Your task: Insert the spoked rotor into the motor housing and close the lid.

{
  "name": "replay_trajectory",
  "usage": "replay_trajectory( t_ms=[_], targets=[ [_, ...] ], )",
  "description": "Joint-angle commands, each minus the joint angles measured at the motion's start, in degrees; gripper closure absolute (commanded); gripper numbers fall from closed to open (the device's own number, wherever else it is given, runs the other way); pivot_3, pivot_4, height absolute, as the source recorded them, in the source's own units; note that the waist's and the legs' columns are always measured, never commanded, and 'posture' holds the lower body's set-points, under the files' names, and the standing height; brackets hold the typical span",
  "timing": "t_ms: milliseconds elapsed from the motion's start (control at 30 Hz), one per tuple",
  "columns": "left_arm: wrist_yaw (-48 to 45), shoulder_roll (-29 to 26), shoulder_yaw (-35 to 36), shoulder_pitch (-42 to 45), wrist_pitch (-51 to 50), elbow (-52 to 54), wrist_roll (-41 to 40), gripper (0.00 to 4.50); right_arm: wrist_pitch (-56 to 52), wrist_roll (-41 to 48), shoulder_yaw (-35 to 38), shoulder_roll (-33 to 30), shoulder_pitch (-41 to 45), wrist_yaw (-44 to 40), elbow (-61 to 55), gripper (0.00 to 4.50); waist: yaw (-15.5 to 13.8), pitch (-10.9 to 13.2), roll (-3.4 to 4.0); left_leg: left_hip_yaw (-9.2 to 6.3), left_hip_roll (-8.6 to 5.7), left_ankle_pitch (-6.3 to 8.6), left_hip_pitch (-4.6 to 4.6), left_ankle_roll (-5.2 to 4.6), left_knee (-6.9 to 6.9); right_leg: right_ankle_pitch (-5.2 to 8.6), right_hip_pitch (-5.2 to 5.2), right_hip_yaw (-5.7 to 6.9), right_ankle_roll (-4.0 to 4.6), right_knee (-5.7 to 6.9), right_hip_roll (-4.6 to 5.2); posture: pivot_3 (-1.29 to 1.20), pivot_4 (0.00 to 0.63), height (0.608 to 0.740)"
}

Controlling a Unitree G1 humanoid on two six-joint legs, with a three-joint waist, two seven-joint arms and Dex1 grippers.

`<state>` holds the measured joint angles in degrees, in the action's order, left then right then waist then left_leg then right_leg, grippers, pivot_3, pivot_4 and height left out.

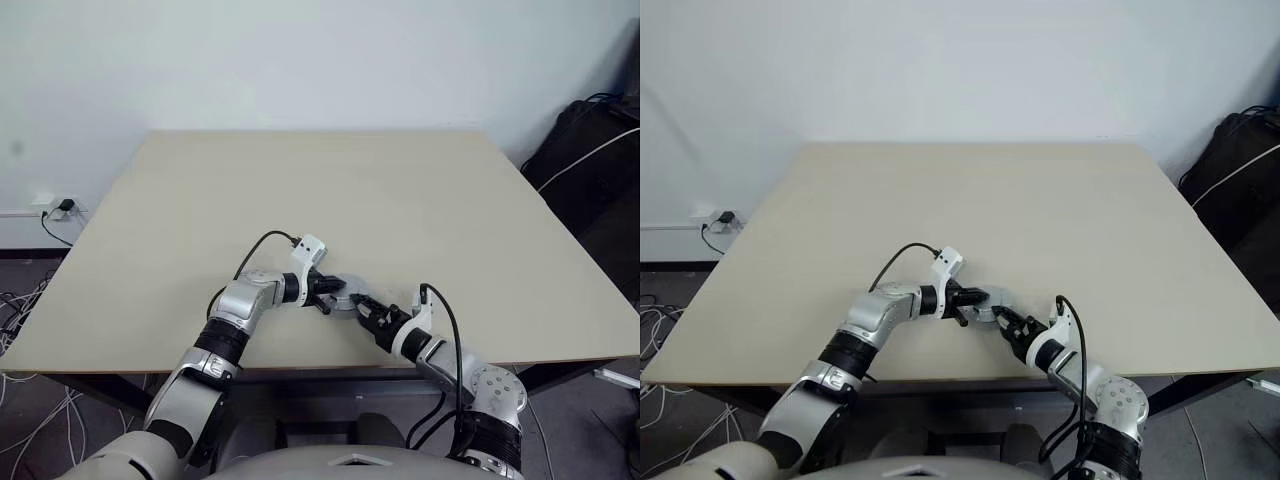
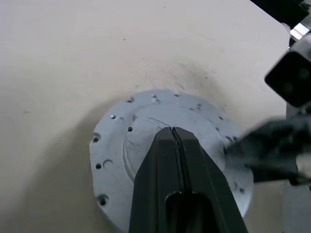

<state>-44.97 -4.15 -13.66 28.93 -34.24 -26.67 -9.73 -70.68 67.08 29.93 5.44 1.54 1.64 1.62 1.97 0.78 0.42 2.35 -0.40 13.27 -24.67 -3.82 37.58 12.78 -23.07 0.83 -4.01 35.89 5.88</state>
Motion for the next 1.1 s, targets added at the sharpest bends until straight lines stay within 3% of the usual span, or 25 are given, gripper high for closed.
replay_trajectory(
  t_ms=[33, 100, 467, 1100],
  targets=[
    [0.41, 0.31, -1.19, -1.16, -0.98, -0.82, 0.58, 4.5, -0.93, 3.65, -3.64, 3.22, 0.02, -0.23, -2.85, 2.88, -0.21, 0.0, 0.01, 0.0, 0.01, 0.0, 0.0, 0.0, 0.0, 0.0, 0.01, 0.01, 0.0, 0.0, 0.15, 0.0, 0.0, 0.74],
    [0.47, 0.36, -1.06, -1.31, -0.97, -0.76, 0.56, 4.5, -0.66, 4.16, -4.03, 3.12, -0.48, 0.12, -2.9, 3.27, -0.4, -0.01, 0.02, 0.0, -0.02, 0.0, 0.01, 0.0, 0.0, 0.0, 0.01, 0.04, -0.01, 0.01, 0.24, 0.0, 0.0, 0.74],
    [1.2, 0.17, -0.18, -2.3, -0.94, 0.16, 0.05, 4.5, 3.73, 5.15, -5.12, 2.83, -1.76, 3.1, -3.14, 3.27, -0.49, -0.02, 0.02, 0.0, -0.02, 0.0, 0.02, 0.0, -0.02, 0.0, 0.02, 0.04, -0.03, 0.0, 0.23, 0.0, 0.0, 0.74],
    [7.02, 0.86, 5.06, -10.68, -0.82, 15.55, -5.17, 4.5, 10.13, 6.67, -6.29, 2.14, -2.47, 5.21, -3.44, 3.27, -0.47, 0.14, 0.17, -0.02, 0.0, 0.01, -0.01, 0.02, -0.06, 0.0, -0.05, 0.0, -0.17, 0.01, 0.3, 0.0, 0.0, 0.74]
  ],
)
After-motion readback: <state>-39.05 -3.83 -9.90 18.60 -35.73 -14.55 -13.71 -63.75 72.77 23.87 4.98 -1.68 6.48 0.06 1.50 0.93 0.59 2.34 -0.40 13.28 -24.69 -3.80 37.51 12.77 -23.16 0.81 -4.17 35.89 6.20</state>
